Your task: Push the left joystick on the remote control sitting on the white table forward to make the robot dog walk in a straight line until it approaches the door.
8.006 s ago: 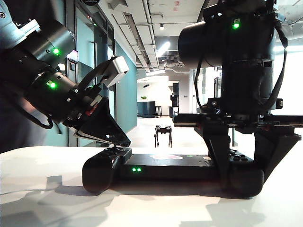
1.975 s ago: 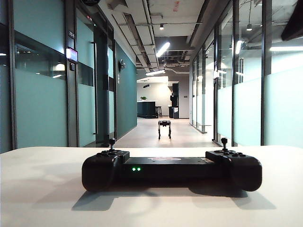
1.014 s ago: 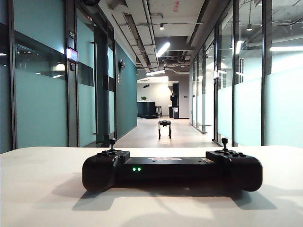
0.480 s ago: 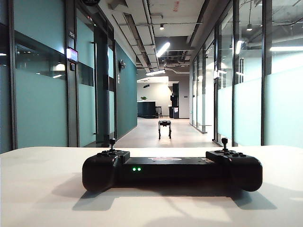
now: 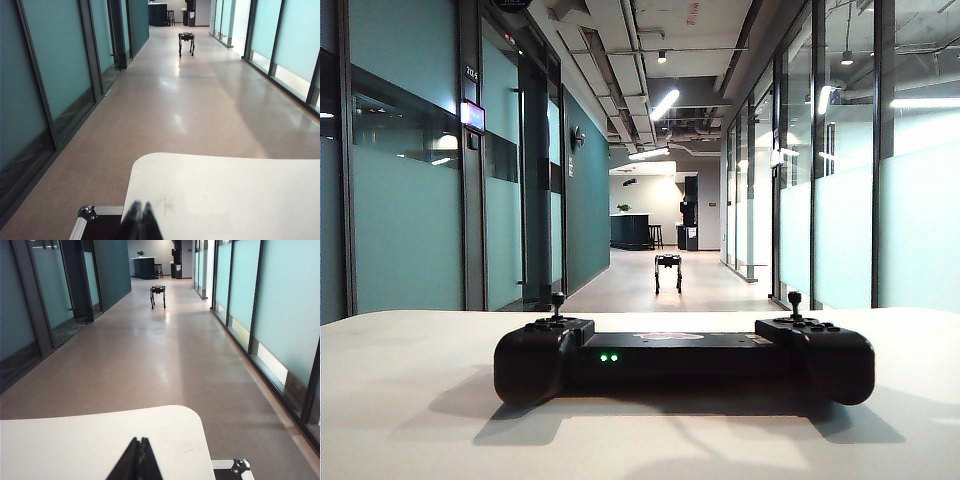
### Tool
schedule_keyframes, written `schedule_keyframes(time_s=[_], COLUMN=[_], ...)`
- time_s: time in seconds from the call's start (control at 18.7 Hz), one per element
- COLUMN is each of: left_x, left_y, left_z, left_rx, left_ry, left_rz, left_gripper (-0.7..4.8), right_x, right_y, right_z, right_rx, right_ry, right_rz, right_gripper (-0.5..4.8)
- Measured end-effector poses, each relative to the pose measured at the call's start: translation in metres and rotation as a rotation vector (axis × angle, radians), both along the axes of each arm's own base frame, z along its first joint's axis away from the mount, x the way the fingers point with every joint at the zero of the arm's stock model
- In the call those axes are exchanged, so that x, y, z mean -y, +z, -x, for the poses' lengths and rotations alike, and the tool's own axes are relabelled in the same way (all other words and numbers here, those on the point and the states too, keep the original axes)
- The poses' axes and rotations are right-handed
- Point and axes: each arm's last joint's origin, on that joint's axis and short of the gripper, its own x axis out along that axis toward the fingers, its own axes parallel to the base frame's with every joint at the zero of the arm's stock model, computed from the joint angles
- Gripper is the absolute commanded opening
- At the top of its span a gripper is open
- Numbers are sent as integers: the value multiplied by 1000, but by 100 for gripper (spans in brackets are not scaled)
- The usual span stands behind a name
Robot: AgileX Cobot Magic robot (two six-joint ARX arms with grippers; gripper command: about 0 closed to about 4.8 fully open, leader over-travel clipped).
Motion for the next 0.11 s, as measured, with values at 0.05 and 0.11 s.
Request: schedule_keyframes(time_s=[0.05,0.11], left_x=[0,0], left_y=[0,0], left_z=[0,0], left_rx=[0,0], left_ry=[0,0], left_rz=[0,0], left_gripper=[-4,-4], right_x=[0,0], right_y=[0,0], right_z=[0,0], right_rx=[0,0], right_ry=[0,0], right_rz=[0,0], right_gripper=[0,0])
